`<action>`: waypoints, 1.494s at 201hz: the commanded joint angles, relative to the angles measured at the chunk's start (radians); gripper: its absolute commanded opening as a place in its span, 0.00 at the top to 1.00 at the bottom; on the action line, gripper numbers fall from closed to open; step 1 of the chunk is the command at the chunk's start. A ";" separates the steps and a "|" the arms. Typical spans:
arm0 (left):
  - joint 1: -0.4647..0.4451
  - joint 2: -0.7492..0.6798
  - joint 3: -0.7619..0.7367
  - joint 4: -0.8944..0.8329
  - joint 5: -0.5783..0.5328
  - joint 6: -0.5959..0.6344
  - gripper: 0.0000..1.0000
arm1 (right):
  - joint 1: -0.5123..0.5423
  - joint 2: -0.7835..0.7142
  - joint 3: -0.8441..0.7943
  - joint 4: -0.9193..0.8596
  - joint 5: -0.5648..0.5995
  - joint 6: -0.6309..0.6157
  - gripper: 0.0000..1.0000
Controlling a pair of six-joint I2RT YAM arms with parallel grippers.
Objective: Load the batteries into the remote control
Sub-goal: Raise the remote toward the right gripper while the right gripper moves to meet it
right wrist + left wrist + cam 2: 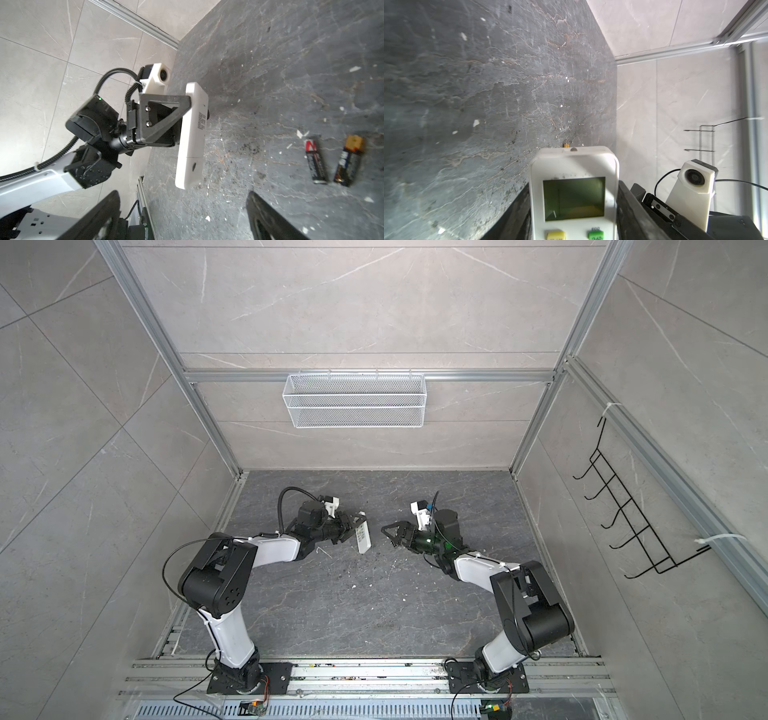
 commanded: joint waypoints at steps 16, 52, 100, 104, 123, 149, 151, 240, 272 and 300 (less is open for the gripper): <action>0.000 -0.071 -0.022 0.312 0.106 -0.180 0.69 | 0.078 0.011 0.031 0.067 0.028 0.184 0.06; 0.012 -0.025 -0.031 0.548 0.158 -0.370 0.69 | 0.137 0.072 0.072 0.156 0.051 0.267 0.06; 0.017 0.014 -0.033 0.664 0.191 -0.448 0.69 | 0.146 0.124 0.072 0.334 0.065 0.390 0.07; 0.017 0.014 -0.035 0.665 0.193 -0.448 0.70 | 0.146 0.129 0.074 0.347 0.063 0.397 0.08; 0.017 0.016 -0.045 0.665 0.200 -0.450 0.69 | 0.147 0.140 0.087 0.388 0.055 0.423 0.11; 0.017 0.020 -0.060 0.687 0.216 -0.460 0.70 | 0.147 0.144 0.122 0.356 0.052 0.409 0.17; 0.016 0.020 -0.061 0.688 0.217 -0.460 0.70 | 0.147 0.145 0.124 0.355 0.051 0.409 0.18; 0.008 0.019 -0.058 0.691 0.213 -0.469 0.69 | 0.164 0.181 0.183 0.374 0.046 0.426 0.33; -0.002 0.029 -0.055 0.692 0.214 -0.464 0.67 | 0.164 0.192 0.194 0.376 0.042 0.423 0.40; -0.002 0.039 -0.058 0.691 0.207 -0.465 0.64 | 0.165 0.198 0.199 0.376 0.042 0.419 0.45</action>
